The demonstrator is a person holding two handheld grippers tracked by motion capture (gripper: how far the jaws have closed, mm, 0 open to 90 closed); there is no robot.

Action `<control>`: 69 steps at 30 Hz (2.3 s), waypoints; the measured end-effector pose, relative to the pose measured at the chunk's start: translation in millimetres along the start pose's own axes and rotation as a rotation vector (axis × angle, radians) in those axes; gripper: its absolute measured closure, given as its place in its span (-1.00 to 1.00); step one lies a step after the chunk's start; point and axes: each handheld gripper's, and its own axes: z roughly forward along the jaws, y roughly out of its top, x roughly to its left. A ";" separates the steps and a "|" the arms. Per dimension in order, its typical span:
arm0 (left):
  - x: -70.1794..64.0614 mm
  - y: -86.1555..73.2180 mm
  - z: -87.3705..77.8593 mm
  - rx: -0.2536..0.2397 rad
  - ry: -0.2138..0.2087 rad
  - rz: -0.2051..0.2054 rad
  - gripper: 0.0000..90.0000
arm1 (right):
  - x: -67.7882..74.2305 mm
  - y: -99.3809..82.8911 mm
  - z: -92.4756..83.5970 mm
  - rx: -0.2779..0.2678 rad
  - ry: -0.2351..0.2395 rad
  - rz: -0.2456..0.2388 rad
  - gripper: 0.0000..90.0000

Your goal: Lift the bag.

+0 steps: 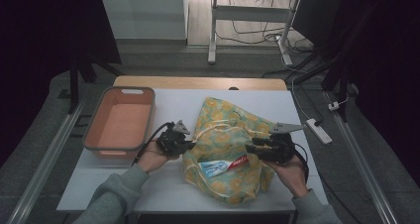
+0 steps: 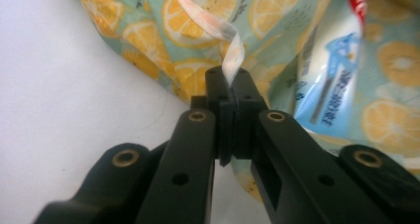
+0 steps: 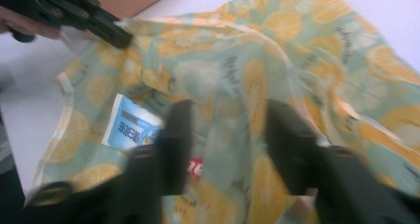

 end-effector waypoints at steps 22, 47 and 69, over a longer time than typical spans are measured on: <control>-5.2 0.4 -6.1 -0.035 -0.047 0.021 0.96 | 27.7 -65.2 36.3 0.304 -0.162 0.021 0.06; -17.9 -1.0 -74.2 -0.248 -0.103 0.027 0.97 | 56.0 -12.6 -46.8 -0.028 -0.189 -0.234 0.97; -13.0 14.3 -138.9 -0.516 -0.127 0.002 0.97 | 22.2 81.9 -70.0 -0.265 -0.177 -0.173 0.98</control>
